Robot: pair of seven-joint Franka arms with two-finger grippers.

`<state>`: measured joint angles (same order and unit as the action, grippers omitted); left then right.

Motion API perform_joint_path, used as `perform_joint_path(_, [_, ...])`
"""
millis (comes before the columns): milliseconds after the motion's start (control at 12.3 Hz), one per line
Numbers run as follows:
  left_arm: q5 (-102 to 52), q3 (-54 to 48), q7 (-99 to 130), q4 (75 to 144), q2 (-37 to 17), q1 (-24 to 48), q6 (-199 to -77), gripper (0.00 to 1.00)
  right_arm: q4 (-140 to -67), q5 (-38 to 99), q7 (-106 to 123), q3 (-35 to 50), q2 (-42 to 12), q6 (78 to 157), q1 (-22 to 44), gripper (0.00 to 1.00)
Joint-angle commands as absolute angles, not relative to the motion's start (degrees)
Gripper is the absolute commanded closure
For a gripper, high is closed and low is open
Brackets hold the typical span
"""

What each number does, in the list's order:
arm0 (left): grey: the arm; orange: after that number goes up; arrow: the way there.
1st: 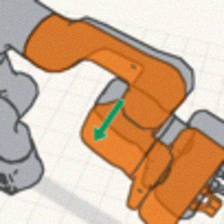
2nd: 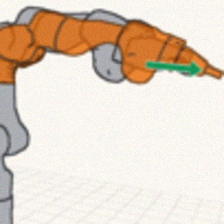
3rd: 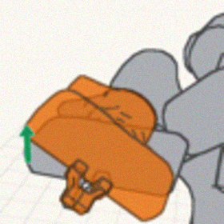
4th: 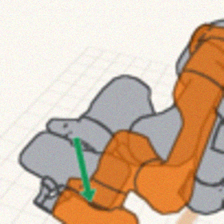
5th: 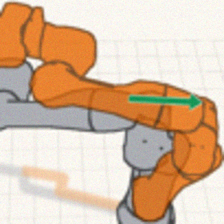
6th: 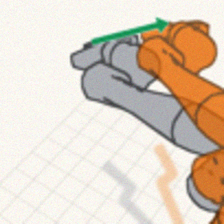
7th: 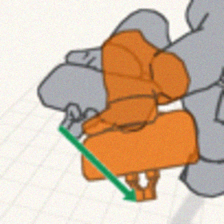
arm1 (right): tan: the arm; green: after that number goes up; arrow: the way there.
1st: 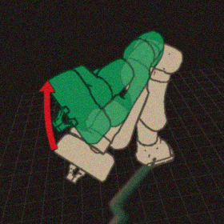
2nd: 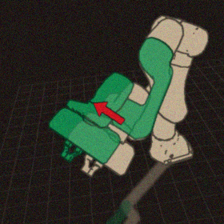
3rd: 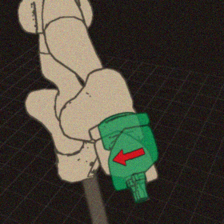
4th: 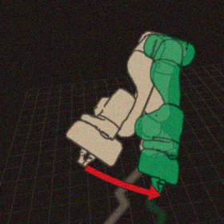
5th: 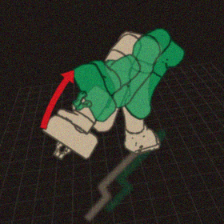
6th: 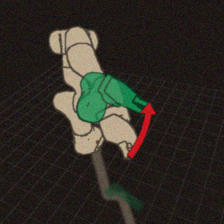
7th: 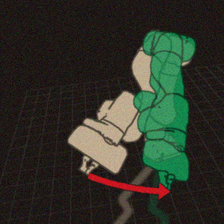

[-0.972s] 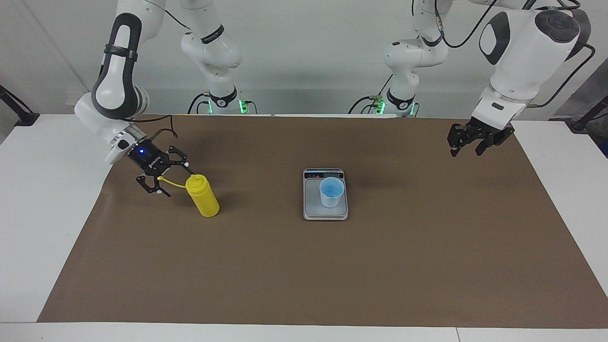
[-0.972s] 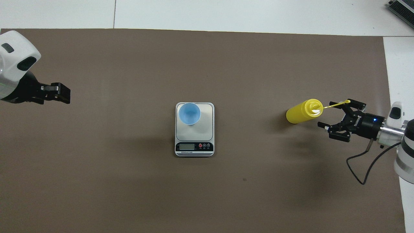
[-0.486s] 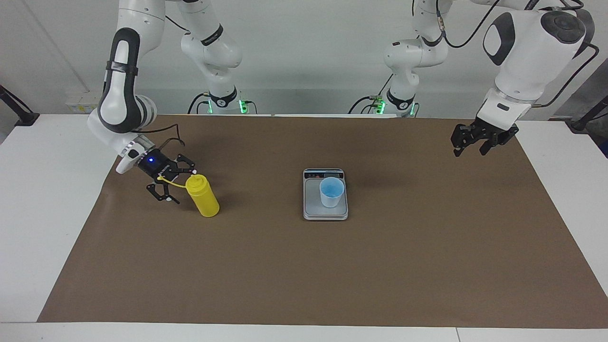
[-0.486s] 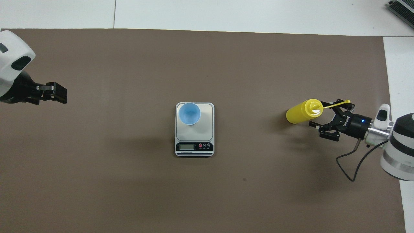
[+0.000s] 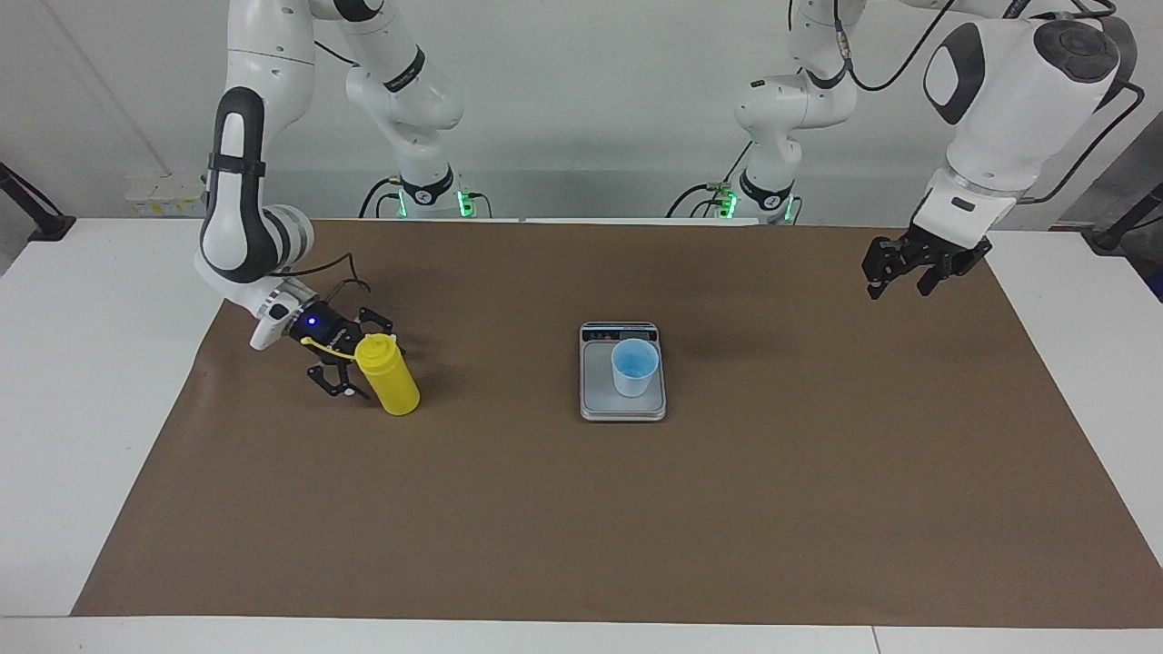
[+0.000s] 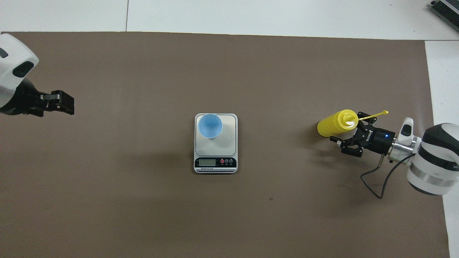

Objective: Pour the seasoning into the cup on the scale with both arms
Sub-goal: 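Reach the right gripper to the yellow bottle and grasp it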

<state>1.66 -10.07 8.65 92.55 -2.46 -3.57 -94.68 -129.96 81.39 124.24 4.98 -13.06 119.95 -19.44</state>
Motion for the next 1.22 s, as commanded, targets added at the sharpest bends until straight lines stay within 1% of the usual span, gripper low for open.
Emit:
perform_joint_path(0, [2.29,-10.2,10.99,94.75,-0.7,-3.69,-95.89,0.26,-129.29,85.42,125.6,5.36,-13.53,121.02,-17.06,0.0])
perform_joint_path(162, [2.2,-10.11,10.81,94.66,-0.7,-3.87,-95.89,0.26,-129.2,86.66,125.68,5.36,-13.71,122.86,-16.27,0.0])
perform_joint_path(486, [2.29,-10.02,6.17,94.39,-0.79,-5.18,-95.71,0.25,-128.85,86.66,125.77,5.36,-13.89,123.31,-16.0,0.0])
perform_joint_path(567, [2.29,-9.93,4.59,94.39,-0.79,-5.27,-95.45,0.25,-128.85,86.57,125.77,5.36,-13.89,123.31,-16.0,0.11])
perform_joint_path(648, [2.29,-10.02,4.4,94.39,-0.79,-5.27,-95.45,0.25,-128.85,86.57,125.77,5.36,-13.89,123.31,-16.0,0.26])
perform_joint_path(810, [2.29,-9.93,4.48,94.48,-0.79,-5.19,-95.71,0.24,-128.85,86.57,125.77,5.36,-13.89,123.4,-16.0,0.62])
perform_joint_path(891, [2.2,-9.93,4.57,94.48,-0.79,-5.19,-95.8,0.22,-128.85,86.57,125.77,5.36,-13.8,123.4,-16.0,0.73])
perform_joint_path(972, [2.28,-9.93,4.74,94.57,-0.79,-5.19,-95.97,0.19,-128.85,86.57,125.68,5.36,-13.71,123.49,-16.0,0.79])
perform_joint_path(1134, [2.2,-10.02,5.18,94.66,-0.7,-5.19,-96.06,0.08,-128.5,86.49,124.72,5.27,-13.1,124.18,-15.91,0.81])
